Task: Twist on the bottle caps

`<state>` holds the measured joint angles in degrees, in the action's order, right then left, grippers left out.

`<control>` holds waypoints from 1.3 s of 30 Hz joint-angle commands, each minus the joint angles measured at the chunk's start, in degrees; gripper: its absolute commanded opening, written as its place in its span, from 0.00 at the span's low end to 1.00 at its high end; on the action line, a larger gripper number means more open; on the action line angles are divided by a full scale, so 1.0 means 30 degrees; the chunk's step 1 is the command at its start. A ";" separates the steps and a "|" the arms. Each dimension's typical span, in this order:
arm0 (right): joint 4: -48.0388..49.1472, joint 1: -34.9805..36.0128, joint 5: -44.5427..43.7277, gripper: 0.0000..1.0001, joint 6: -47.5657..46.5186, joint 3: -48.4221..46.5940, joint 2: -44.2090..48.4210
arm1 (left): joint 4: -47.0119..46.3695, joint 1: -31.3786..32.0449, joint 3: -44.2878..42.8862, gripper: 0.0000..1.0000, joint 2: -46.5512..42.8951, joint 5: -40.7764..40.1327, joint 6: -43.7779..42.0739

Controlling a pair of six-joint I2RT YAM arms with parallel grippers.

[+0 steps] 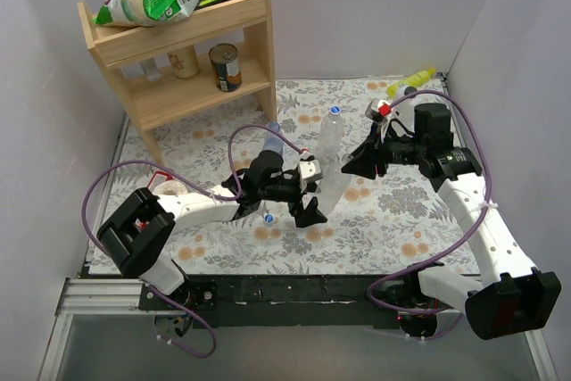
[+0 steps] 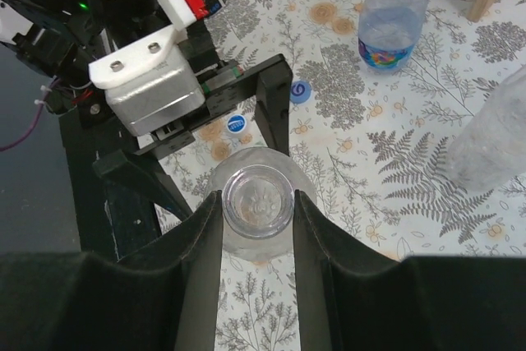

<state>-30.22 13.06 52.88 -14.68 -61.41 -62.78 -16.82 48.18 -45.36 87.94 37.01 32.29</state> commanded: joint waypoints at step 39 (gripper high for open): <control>-0.4112 1.1053 -0.7954 0.69 -1.2623 -0.5959 -0.8038 | 0.5078 -1.2660 -0.0172 0.00 -1.1264 0.0173 0.2153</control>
<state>-43.22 40.75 38.17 -45.08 -80.44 -81.54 -5.02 13.45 -44.51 58.43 36.75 37.06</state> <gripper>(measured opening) 0.705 0.408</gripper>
